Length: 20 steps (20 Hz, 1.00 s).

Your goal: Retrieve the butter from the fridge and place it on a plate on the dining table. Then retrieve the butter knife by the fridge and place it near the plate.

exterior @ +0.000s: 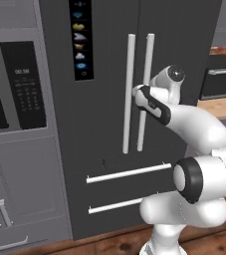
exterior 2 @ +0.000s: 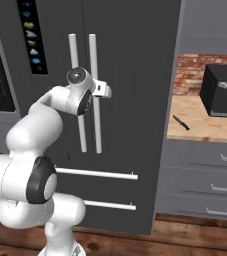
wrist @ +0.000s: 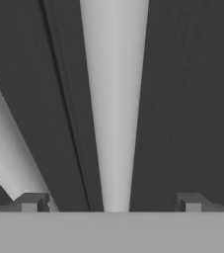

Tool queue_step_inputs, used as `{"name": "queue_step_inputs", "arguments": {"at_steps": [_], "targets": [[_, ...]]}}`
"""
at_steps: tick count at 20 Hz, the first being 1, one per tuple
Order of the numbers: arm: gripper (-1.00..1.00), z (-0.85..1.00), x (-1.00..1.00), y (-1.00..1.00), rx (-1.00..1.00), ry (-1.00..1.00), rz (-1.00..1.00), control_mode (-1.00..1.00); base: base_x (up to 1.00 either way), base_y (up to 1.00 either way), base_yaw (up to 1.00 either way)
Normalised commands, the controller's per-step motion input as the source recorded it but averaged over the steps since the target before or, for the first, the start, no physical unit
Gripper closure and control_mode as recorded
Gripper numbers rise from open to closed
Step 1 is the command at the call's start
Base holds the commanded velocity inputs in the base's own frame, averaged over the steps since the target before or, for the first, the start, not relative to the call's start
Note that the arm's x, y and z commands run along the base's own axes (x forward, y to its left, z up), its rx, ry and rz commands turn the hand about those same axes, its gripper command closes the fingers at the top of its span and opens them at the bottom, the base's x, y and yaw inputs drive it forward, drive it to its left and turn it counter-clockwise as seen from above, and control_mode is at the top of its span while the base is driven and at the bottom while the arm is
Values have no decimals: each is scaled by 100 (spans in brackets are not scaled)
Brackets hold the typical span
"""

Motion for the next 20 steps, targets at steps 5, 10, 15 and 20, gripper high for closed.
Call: {"name": "queue_step_inputs", "arguments": {"at_steps": [5, 10, 15, 20], "targets": [[-100, 0, 20, 0, 0, 0, 0, -100, 0, 0, 0], [-100, -2, 30, 0, -1, 0, 0, -100, 0, 0, 0], [-100, -6, 33, 0, 0, 0, 0, -100, 0, 0, 0], [-100, 0, 20, 0, 0, 0, 0, -100, 0, 0, 0]]}}
